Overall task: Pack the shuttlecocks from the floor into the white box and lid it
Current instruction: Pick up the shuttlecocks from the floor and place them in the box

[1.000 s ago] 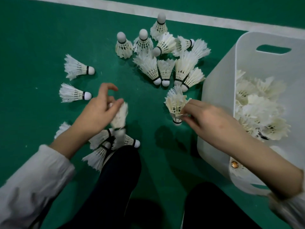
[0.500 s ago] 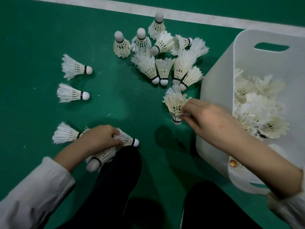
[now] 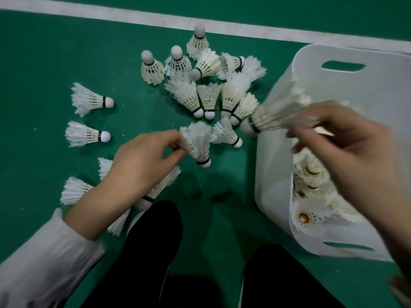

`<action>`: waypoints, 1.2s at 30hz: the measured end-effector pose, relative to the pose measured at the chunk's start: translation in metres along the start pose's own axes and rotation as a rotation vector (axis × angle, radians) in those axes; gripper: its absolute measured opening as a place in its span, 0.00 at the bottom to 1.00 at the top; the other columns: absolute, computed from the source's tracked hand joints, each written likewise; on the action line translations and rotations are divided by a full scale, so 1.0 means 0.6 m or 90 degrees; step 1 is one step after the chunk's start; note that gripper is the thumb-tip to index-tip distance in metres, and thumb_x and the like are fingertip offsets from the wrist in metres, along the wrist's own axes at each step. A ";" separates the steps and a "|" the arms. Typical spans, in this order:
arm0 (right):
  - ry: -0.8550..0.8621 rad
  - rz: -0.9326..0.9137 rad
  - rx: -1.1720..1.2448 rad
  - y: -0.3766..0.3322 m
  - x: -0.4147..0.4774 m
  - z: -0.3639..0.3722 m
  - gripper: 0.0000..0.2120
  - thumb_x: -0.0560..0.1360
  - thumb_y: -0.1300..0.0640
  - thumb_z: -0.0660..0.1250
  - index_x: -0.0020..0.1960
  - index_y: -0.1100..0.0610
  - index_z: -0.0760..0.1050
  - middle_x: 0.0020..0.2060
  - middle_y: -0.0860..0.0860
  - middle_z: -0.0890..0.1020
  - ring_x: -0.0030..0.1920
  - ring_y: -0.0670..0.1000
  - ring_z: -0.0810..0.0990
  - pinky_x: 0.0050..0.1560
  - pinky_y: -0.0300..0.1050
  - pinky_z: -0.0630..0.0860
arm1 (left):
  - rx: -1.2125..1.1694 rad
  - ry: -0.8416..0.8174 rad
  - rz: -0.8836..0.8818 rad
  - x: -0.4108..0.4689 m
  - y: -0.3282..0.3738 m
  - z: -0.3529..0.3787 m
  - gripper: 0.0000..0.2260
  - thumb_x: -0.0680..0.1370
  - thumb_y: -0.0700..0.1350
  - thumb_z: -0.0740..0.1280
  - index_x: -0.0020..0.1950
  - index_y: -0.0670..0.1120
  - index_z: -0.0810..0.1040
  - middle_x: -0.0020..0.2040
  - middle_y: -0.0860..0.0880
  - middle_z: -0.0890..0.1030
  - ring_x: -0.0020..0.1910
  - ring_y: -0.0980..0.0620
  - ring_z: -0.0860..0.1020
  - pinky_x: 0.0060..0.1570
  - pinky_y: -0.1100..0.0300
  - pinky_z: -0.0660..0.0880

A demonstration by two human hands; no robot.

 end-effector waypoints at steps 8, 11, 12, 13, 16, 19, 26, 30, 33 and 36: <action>0.015 0.078 -0.176 0.051 -0.076 -0.123 0.07 0.73 0.42 0.65 0.47 0.41 0.79 0.47 0.42 0.80 0.45 0.50 0.80 0.47 0.48 0.79 | -0.122 0.082 0.201 -0.011 0.132 -0.040 0.10 0.76 0.51 0.61 0.50 0.51 0.80 0.41 0.65 0.75 0.37 0.72 0.71 0.35 0.73 0.65; -0.038 0.096 -0.205 0.066 -0.097 -0.130 0.09 0.71 0.38 0.62 0.45 0.37 0.79 0.44 0.40 0.80 0.45 0.47 0.80 0.44 0.45 0.78 | -0.144 0.078 0.255 -0.012 0.170 -0.037 0.10 0.77 0.51 0.63 0.49 0.50 0.82 0.46 0.59 0.78 0.39 0.63 0.75 0.36 0.64 0.71; -0.068 0.100 -0.219 0.073 -0.103 -0.130 0.10 0.70 0.38 0.62 0.44 0.39 0.80 0.44 0.40 0.81 0.44 0.46 0.80 0.43 0.44 0.77 | -0.145 0.074 0.268 -0.012 0.182 -0.035 0.11 0.77 0.51 0.63 0.49 0.49 0.82 0.46 0.58 0.78 0.39 0.62 0.75 0.36 0.63 0.71; -0.103 0.105 -0.230 0.080 -0.107 -0.129 0.12 0.69 0.39 0.62 0.43 0.42 0.80 0.43 0.41 0.81 0.43 0.46 0.80 0.43 0.43 0.76 | -0.140 0.067 0.280 -0.012 0.194 -0.031 0.11 0.76 0.51 0.63 0.49 0.49 0.83 0.46 0.58 0.77 0.38 0.62 0.74 0.35 0.63 0.71; -0.221 0.111 -0.268 0.099 -0.120 -0.128 0.17 0.68 0.39 0.61 0.40 0.49 0.82 0.41 0.43 0.81 0.40 0.46 0.80 0.41 0.42 0.75 | -0.126 0.041 0.299 -0.013 0.221 -0.019 0.11 0.77 0.51 0.62 0.49 0.49 0.82 0.47 0.58 0.76 0.37 0.67 0.71 0.35 0.66 0.69; -0.302 0.111 -0.289 0.107 -0.129 -0.127 0.21 0.69 0.35 0.60 0.41 0.50 0.82 0.43 0.42 0.80 0.39 0.44 0.79 0.37 0.33 0.73 | -0.117 0.028 0.305 -0.013 0.236 -0.012 0.11 0.76 0.51 0.62 0.48 0.50 0.82 0.47 0.59 0.76 0.36 0.72 0.69 0.34 0.69 0.66; -0.457 0.114 -0.462 0.180 -0.155 -0.085 0.06 0.73 0.55 0.69 0.47 0.51 0.83 0.42 0.42 0.74 0.39 0.38 0.72 0.41 0.30 0.64 | -0.123 0.015 0.350 -0.016 0.263 -0.001 0.08 0.76 0.47 0.64 0.48 0.47 0.82 0.47 0.55 0.77 0.36 0.72 0.69 0.36 0.69 0.65; -0.503 0.150 -0.487 0.189 -0.148 -0.072 0.12 0.74 0.52 0.67 0.57 0.49 0.79 0.49 0.41 0.73 0.48 0.41 0.72 0.46 0.30 0.64 | -0.128 -0.007 0.347 -0.015 0.265 0.009 0.09 0.76 0.48 0.64 0.49 0.48 0.82 0.48 0.54 0.78 0.37 0.73 0.69 0.35 0.66 0.66; -0.452 0.170 -0.450 0.159 -0.134 -0.095 0.15 0.73 0.47 0.66 0.60 0.42 0.74 0.57 0.35 0.71 0.52 0.36 0.71 0.51 0.30 0.65 | -0.134 -0.019 0.346 -0.015 0.266 0.014 0.10 0.76 0.49 0.63 0.49 0.48 0.82 0.47 0.55 0.78 0.37 0.74 0.69 0.34 0.67 0.67; -0.223 0.086 -0.322 0.083 -0.104 -0.132 0.11 0.72 0.45 0.64 0.55 0.39 0.74 0.47 0.36 0.78 0.46 0.40 0.77 0.43 0.34 0.73 | -0.142 -0.016 0.352 -0.015 0.265 0.015 0.10 0.76 0.50 0.63 0.48 0.49 0.82 0.47 0.56 0.78 0.36 0.71 0.69 0.32 0.62 0.70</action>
Point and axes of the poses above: each hand's wrist, its own x-axis towards the middle knuckle, its own z-axis out of the palm, y = z × x, the point moved 6 cm from there along x, towards the middle knuckle
